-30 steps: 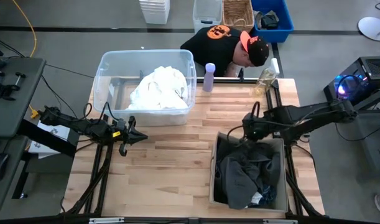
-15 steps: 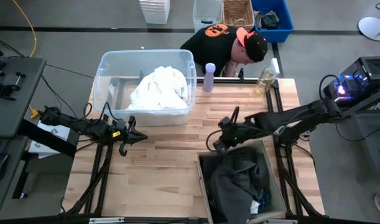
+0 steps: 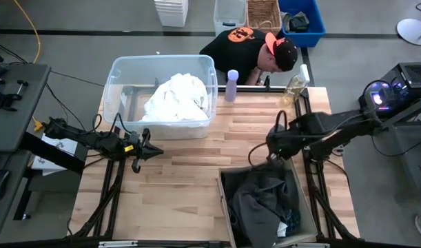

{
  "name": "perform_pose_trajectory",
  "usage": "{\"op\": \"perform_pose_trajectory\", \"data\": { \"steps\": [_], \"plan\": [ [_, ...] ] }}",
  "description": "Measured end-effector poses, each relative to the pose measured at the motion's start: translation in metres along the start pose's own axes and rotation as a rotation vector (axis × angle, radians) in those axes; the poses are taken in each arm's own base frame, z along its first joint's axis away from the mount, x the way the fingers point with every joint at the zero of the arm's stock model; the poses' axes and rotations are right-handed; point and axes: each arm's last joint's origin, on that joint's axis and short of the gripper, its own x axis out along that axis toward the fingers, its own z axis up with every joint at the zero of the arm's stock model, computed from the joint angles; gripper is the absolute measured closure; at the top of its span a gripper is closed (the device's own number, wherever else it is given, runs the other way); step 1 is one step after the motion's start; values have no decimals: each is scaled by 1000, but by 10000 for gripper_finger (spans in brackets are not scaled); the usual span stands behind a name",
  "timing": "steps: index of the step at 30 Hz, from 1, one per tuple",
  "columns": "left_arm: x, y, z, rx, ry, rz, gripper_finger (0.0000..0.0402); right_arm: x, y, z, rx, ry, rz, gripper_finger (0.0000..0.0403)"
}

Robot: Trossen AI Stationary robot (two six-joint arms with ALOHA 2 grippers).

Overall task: Sort clothes
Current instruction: Adjust the brown bin

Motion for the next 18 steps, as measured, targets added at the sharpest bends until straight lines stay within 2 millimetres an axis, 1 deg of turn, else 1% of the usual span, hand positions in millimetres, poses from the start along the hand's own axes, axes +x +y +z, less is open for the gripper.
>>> {"op": "perform_pose_trajectory", "data": {
  "steps": [3,7,10,12,15,18],
  "plan": [
    [0,0,0,0,1,0,401,13,0,-6,-22,-3,-28,403],
    [0,0,0,1,0,1,401,17,-5,-7,-90,-19,-74,403],
    [0,0,0,1,2,1,401,17,-8,-4,-140,-95,-128,403],
    [0,0,0,0,2,1,401,18,-9,0,-205,-127,-159,403],
    [0,0,0,1,3,2,401,19,-13,7,-284,-110,-177,403],
    [0,0,0,1,3,2,401,26,-17,13,-301,-10,-141,403]
  ]
}}
